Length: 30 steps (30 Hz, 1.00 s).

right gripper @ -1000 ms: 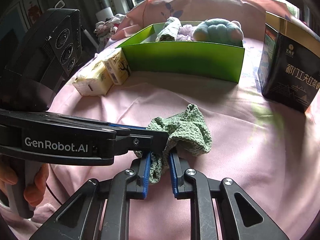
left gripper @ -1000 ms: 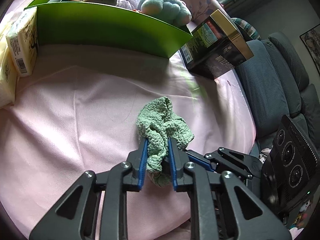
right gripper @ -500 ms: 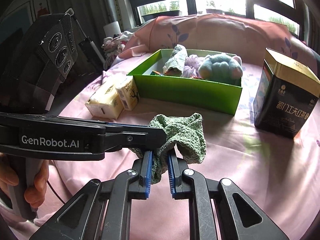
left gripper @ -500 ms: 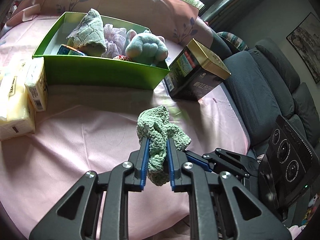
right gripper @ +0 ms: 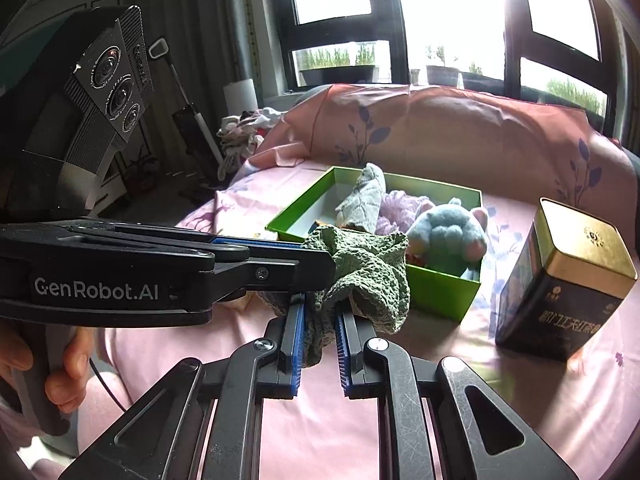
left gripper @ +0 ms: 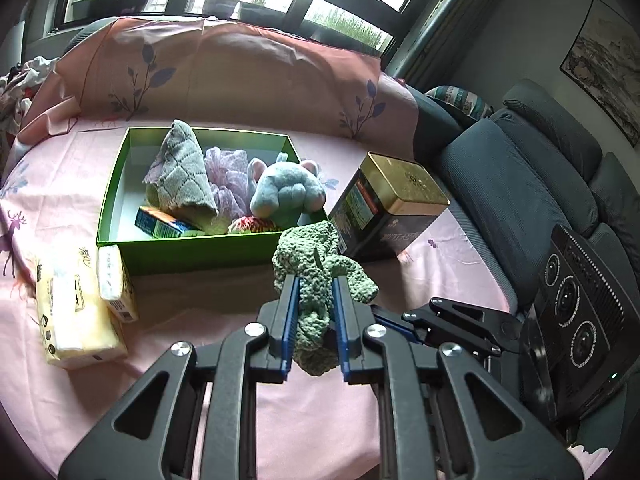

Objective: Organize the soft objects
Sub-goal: 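Carry the green knit cloth into the green box and release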

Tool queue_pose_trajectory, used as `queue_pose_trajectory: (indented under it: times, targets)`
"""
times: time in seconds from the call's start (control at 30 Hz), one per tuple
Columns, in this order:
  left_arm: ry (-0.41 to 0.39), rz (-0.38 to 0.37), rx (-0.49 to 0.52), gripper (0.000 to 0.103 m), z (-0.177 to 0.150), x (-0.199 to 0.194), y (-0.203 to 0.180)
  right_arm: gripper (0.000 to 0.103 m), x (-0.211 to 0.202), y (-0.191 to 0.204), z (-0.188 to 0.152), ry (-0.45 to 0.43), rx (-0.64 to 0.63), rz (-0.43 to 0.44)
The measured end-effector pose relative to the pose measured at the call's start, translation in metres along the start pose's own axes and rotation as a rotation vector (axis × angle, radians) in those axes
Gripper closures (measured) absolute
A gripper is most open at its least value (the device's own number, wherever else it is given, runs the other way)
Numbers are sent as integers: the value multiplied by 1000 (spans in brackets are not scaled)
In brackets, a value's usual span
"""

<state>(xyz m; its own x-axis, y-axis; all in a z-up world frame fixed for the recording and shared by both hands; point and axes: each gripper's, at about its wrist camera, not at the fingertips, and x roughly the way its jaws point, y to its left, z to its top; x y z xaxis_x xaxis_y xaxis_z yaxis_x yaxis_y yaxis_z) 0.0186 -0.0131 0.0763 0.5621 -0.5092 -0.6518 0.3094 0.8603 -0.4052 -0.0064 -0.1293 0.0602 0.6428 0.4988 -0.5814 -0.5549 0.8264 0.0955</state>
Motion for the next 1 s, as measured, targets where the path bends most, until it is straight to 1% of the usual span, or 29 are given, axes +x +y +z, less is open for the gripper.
queue_pose_trajectory:
  times: [0.2, 0.4, 0.57, 0.83, 0.87, 0.93, 0.97, 1.0]
  targets:
    - [-20, 22, 24, 89, 22, 3, -2, 87, 6, -7, 20, -29, 1, -10]
    - [-35, 33, 32, 89, 51, 14, 4, 87, 23, -20, 43, -47, 1, -30]
    - [-24, 53, 0, 89, 72, 35, 19, 87, 47, -36, 57, -46, 35, -36]
    - [-2, 131, -9, 89, 92, 77, 44, 87, 98, -58, 68, -1, 68, -71]
    - [5, 142, -15, 85, 93, 83, 48, 87, 105, -61, 68, 9, 71, -80]
    - [17, 169, -28, 85, 95, 94, 56, 87, 120, -67, 68, 32, 81, -91]
    - [27, 184, -37, 82, 96, 100, 60, 87, 127, -69, 67, 45, 85, -97]
    - [36, 198, -47, 77, 96, 105, 65, 87, 133, -71, 67, 58, 92, -105]
